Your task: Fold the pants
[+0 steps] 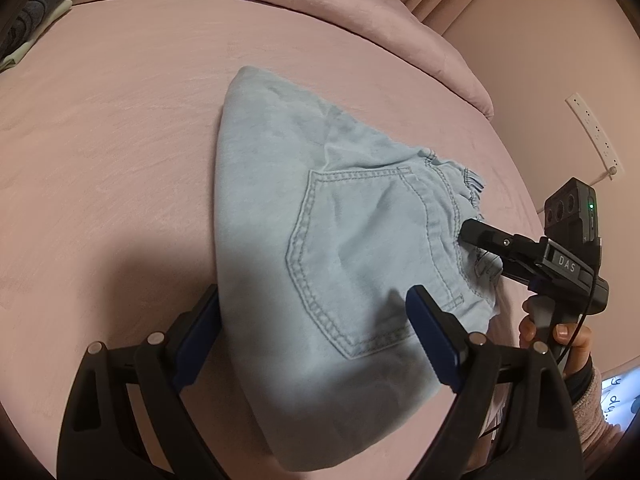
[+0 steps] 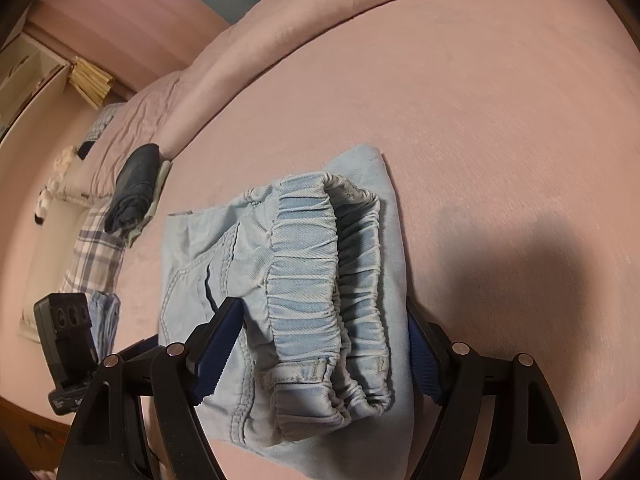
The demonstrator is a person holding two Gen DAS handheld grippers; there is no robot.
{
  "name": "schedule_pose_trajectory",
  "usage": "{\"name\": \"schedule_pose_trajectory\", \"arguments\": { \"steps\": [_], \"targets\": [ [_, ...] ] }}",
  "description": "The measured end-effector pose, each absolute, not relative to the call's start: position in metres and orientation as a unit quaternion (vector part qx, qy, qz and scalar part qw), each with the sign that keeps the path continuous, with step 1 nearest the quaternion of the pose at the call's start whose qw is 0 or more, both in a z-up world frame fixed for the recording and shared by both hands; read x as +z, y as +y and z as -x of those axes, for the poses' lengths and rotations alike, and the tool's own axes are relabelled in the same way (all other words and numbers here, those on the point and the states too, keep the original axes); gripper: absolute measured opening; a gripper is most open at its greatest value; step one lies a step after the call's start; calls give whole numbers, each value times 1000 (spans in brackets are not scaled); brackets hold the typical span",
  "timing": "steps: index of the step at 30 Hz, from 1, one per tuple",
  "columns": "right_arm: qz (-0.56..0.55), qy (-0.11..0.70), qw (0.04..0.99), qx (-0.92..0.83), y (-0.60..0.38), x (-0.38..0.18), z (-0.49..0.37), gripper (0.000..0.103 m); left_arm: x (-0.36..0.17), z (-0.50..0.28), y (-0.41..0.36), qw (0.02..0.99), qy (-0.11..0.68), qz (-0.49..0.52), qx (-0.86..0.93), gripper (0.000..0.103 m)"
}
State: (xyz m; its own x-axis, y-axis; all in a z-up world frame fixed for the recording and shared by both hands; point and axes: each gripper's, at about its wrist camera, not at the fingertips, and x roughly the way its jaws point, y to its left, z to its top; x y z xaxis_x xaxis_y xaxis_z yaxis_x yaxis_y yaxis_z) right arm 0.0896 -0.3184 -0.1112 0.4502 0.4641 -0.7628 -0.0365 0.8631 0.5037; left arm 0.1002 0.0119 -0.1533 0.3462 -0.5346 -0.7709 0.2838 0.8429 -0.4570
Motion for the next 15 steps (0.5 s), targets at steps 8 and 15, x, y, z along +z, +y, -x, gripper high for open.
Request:
{"name": "schedule_pose_trajectory", "arguments": {
  "steps": [8,15],
  "targets": [
    [-213,502,825,151,-318,-111,-89,80,-154,-102,9,810,514,121,-254,90],
    [-213,501,825,151,-318,-111,-90,80,-154,-103,8,810,514,121,-254,90]
  ]
}}
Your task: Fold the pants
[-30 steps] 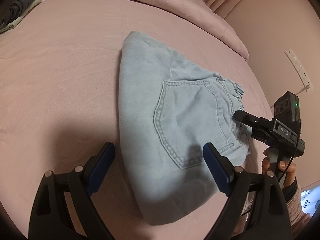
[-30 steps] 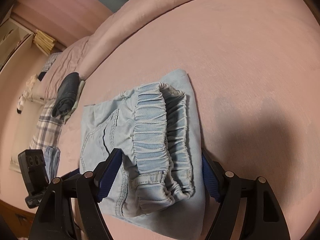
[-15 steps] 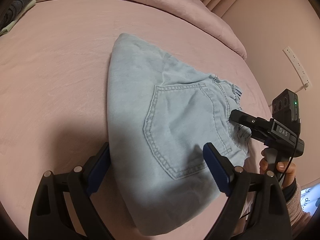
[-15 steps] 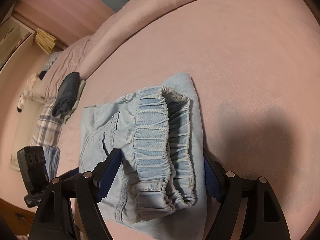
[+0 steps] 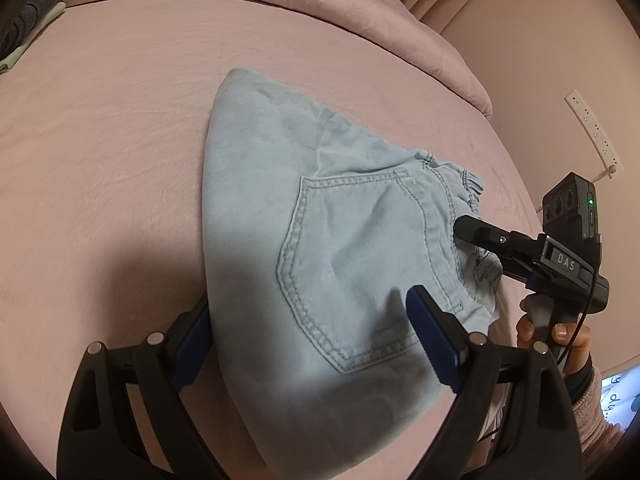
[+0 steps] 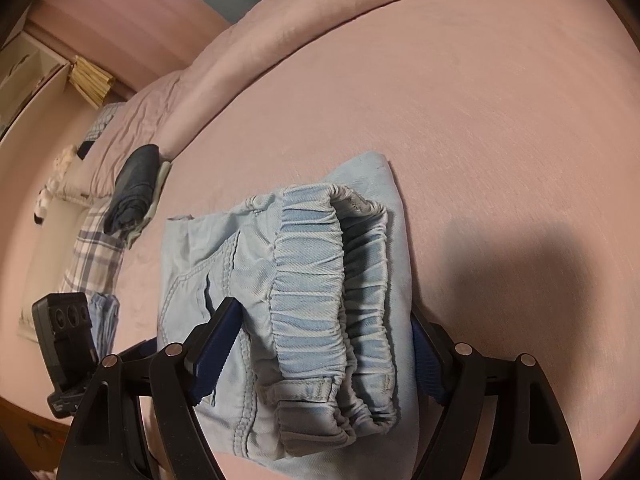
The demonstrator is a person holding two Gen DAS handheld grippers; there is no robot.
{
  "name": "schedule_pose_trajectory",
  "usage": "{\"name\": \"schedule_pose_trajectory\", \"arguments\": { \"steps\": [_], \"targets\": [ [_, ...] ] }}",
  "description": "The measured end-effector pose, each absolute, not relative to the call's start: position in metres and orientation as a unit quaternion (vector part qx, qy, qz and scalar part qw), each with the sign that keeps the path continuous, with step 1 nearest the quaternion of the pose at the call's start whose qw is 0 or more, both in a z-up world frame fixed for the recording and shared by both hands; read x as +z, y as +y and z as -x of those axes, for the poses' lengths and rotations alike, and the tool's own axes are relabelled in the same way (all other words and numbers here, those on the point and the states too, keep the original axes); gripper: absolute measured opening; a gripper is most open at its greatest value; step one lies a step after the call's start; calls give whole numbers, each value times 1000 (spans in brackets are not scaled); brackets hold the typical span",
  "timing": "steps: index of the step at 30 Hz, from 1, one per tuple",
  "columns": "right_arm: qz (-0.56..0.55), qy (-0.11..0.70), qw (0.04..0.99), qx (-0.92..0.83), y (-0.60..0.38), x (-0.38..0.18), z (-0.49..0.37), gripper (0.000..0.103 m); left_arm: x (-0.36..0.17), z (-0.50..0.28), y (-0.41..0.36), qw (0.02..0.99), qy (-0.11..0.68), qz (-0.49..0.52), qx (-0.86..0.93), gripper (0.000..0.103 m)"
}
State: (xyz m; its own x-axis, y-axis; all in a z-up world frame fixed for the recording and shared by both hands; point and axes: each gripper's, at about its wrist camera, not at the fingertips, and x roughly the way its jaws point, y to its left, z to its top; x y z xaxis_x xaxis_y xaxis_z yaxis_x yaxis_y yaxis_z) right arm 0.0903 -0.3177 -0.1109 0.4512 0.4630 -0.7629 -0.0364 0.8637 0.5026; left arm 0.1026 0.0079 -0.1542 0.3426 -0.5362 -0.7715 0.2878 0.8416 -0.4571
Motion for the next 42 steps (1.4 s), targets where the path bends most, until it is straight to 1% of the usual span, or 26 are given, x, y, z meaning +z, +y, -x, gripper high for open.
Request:
{"name": "schedule_pose_trajectory", "arguments": {
  "steps": [42],
  "targets": [
    [-204,500,827,153,-312,-111,-98,82,-155,-107,-3,812,512,118,-254,90]
  ]
}}
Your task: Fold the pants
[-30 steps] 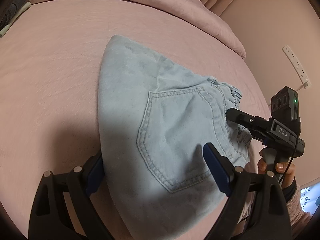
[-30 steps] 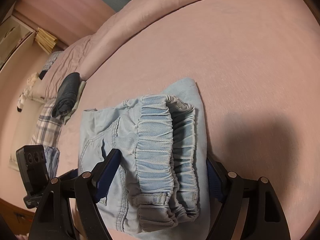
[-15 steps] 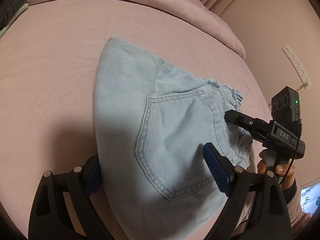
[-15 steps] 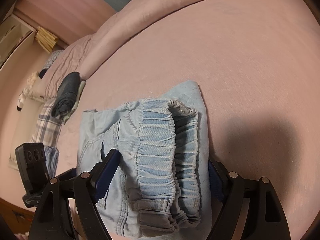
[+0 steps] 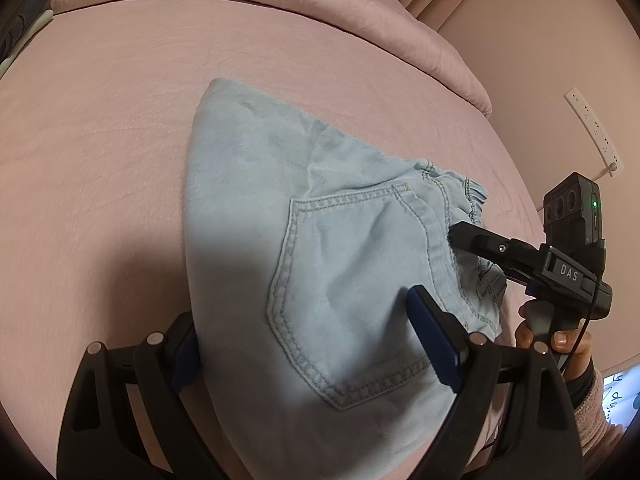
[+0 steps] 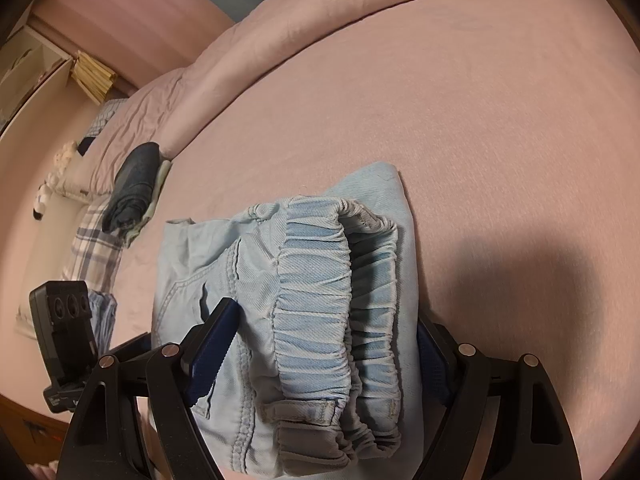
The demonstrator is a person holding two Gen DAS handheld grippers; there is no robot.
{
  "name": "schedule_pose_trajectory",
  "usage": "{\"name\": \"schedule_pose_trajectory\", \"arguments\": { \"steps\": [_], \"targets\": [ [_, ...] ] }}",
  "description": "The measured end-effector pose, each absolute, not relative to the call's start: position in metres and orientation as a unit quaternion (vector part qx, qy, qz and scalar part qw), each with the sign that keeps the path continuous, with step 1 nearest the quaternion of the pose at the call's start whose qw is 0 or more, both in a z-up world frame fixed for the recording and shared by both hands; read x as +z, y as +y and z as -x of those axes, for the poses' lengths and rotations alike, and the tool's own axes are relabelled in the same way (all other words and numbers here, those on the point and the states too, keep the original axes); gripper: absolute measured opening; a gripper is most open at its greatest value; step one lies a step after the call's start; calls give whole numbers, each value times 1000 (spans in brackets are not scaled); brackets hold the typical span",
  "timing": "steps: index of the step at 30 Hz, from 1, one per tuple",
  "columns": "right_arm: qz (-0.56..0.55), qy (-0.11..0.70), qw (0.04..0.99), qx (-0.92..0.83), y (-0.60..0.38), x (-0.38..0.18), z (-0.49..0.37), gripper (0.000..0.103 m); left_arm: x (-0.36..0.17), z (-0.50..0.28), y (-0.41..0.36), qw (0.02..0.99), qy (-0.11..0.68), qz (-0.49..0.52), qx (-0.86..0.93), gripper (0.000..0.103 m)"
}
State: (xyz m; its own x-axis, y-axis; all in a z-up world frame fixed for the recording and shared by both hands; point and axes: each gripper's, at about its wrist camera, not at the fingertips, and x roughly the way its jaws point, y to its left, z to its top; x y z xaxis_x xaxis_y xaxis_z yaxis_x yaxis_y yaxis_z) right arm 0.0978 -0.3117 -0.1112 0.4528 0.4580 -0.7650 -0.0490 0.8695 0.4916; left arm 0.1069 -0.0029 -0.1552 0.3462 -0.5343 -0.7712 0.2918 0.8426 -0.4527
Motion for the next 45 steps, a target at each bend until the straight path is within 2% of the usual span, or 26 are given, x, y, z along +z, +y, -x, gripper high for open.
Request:
{"name": "schedule_pose_trajectory", "arguments": {
  "steps": [14,26,45],
  "targets": [
    [-172,499,836,148,-307,-111,-100,82,-155,-111,-10,815,512,112,-248,87],
    [-150,498,843,134,-300,-108,-100,82,-153,-112,-10,819,514,95,-236,75],
    [-124,468,868,112,-288,-94,-83,64,-150,-110,-6,829,508,96,-212,38]
  ]
}}
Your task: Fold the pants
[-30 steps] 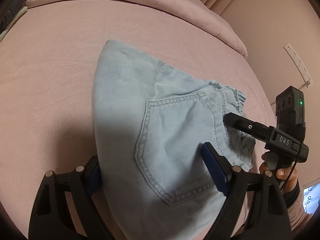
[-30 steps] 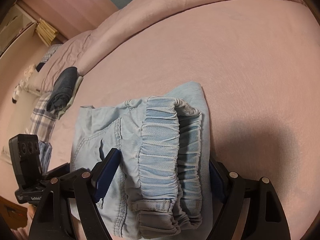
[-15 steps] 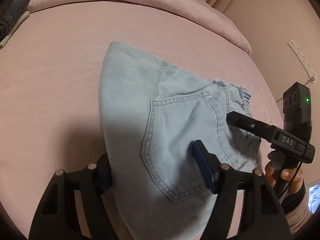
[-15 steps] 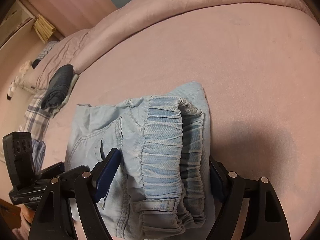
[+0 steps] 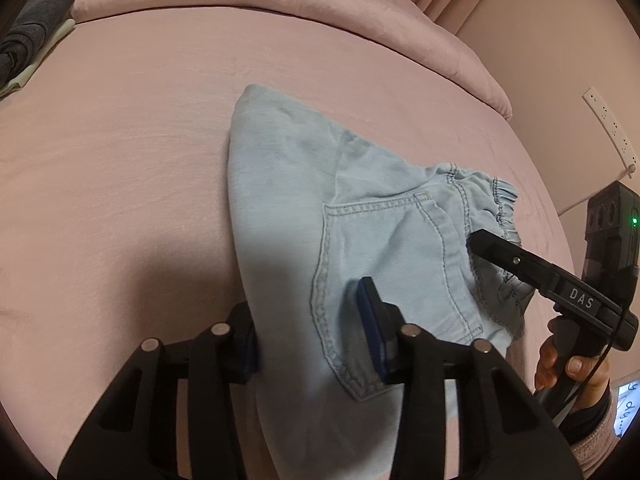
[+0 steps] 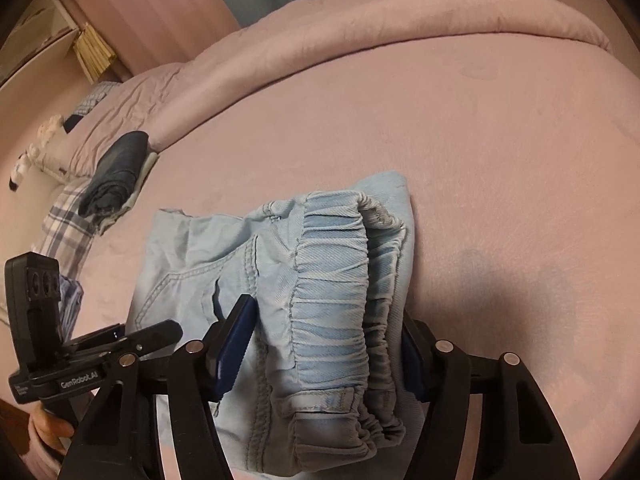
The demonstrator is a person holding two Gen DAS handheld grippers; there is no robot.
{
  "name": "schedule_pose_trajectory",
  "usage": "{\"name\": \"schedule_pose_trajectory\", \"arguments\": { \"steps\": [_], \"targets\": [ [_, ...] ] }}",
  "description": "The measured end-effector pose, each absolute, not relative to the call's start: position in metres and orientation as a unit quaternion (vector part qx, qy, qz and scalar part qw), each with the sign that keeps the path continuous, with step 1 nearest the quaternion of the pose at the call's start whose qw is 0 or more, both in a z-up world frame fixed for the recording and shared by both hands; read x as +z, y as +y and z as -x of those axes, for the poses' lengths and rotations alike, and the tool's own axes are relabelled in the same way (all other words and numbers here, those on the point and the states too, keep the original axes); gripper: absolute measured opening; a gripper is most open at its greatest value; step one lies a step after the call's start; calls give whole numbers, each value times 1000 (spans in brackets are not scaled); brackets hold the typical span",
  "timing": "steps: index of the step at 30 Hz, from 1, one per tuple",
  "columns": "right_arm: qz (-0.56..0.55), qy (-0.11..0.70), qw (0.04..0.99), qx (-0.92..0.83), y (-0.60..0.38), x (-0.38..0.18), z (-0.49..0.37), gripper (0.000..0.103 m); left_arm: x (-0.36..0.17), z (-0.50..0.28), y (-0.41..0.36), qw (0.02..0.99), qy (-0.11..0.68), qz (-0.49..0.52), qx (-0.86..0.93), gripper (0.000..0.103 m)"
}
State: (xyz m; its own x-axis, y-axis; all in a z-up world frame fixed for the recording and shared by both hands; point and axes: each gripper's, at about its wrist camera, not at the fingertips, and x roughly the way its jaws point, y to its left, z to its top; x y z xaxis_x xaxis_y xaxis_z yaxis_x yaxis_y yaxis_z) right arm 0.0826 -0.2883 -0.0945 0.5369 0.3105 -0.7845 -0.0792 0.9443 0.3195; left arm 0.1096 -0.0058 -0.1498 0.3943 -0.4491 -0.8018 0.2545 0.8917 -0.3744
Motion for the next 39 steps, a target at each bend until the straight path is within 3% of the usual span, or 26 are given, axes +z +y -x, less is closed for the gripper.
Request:
{"name": "schedule_pose_trajectory", "arguments": {
  "steps": [4,10,39],
  "targets": [
    [-122,460,873,110,-288,-90,-79,60,-149,-106,0,833,504,99,-207,27],
    [-113,446,881,110,-283,-81,-73,57,-141,-100,5,839,492,106,-207,21],
    [-98,406,893,168,-244,-50,-46,46,-98,-68,5,872,435,80,-210,21]
  ]
}}
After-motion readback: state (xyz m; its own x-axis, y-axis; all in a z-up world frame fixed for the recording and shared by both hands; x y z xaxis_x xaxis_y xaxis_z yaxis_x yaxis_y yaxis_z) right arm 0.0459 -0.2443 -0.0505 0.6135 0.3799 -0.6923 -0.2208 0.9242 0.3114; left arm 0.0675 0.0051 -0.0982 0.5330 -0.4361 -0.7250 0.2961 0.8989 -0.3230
